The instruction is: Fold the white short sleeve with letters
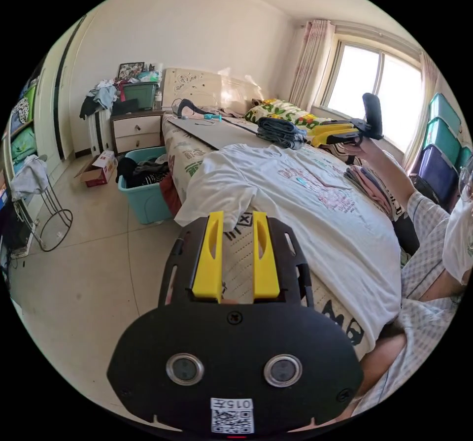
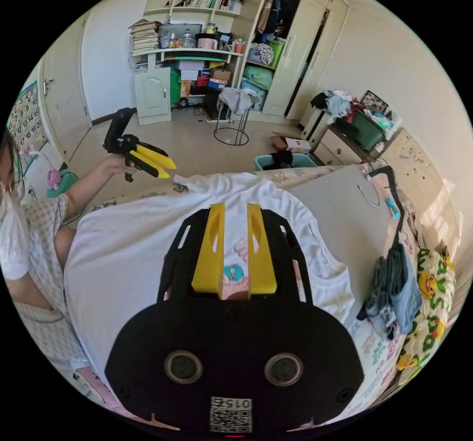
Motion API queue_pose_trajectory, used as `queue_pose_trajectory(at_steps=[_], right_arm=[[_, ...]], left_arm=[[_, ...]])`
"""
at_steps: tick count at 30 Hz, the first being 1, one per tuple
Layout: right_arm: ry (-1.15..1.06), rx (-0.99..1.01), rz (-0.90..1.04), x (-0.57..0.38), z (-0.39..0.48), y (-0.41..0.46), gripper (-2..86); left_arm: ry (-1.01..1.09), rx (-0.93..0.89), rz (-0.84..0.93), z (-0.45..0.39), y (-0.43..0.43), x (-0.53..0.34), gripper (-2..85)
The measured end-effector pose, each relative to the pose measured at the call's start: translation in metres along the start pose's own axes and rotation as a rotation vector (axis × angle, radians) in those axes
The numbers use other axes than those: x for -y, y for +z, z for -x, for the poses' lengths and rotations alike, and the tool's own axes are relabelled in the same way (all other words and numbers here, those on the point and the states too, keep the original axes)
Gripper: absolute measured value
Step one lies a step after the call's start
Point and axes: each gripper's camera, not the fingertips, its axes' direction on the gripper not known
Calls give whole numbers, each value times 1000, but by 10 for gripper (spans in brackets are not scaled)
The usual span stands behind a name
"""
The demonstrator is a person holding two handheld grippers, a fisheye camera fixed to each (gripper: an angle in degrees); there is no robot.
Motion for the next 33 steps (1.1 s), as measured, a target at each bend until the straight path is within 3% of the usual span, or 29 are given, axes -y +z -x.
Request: queue_pose_trajectory(at_steps=[8,14,18,20,25,26,33], right_arm=[[-220,-21,313,245,79,245,108],[-426,-5,773,300,149,388,157],[-510,-44,916,305,182,428,156],[-558,-157,1006,300,197,451,141],[-541,-245,1056,295,206,465,45],[-510,-249,1012,300,203,455,9],[-310,-214,595,318,156,321,-8]], left_arm=[[36,-84,-91,-6,32,-76,47],[12,-60,-174,-28,29,-119,0],[74,36,-151,-57,27,-126,-4],[63,35,-153,-60,26,-129,-5],[42,35,-156,-66,24,-135,-3],[41,39,-164,-68,23,-136,-2],[22,80,-263,-62,-20,-121,-1]])
